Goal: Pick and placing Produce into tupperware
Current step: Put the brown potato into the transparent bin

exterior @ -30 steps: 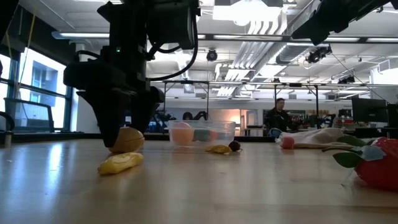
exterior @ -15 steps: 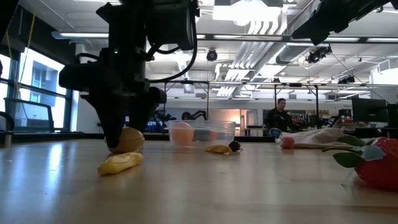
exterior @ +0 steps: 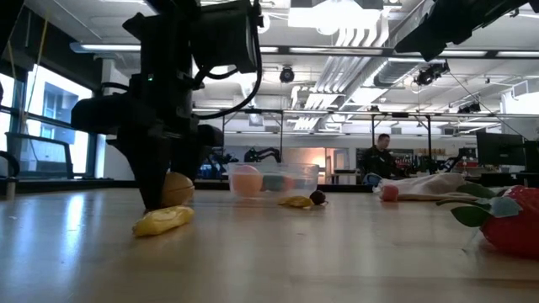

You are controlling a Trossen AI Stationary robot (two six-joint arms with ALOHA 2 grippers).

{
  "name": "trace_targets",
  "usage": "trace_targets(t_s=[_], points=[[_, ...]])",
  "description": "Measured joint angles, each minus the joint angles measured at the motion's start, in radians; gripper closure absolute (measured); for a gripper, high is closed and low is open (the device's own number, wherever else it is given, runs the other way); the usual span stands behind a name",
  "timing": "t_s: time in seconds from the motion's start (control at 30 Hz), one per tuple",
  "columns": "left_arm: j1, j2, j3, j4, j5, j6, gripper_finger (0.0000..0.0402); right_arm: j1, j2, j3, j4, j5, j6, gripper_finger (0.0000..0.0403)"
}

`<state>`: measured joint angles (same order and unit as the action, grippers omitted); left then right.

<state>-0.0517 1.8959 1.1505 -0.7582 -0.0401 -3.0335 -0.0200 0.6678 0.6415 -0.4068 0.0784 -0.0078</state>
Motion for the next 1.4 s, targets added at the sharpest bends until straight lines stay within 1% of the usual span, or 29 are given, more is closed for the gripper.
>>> trace_targets(t_s=[0.33,0.57,0.8,1.03,1.4], points=[[0.014,0.001,0.001,0.002,0.01,0.069,0.0211,0.0,0.0,0.0,0.0,0.0,0.0,0.0402],[0.014,0.002,0.001,0.002,0.009,0.067,0.0199,0.0,0.0,0.0,0.0,0.0,0.0,0.0402],[0.014,0.003,0.001,0.002,0.008,0.067,0.0205,0.0,0.0,0.0,0.0,0.0,0.0,0.0402],[0.014,0.003,0.001,0.002,0.008,0.067,0.0199,0.0,0.0,0.0,0.0,0.0,0.0,0.0402],[0.014,0.004,0.0,0.002,0.007,0.067,0.0201,0.0,0.0,0.0,0.0,0.0,0.0,0.0402]])
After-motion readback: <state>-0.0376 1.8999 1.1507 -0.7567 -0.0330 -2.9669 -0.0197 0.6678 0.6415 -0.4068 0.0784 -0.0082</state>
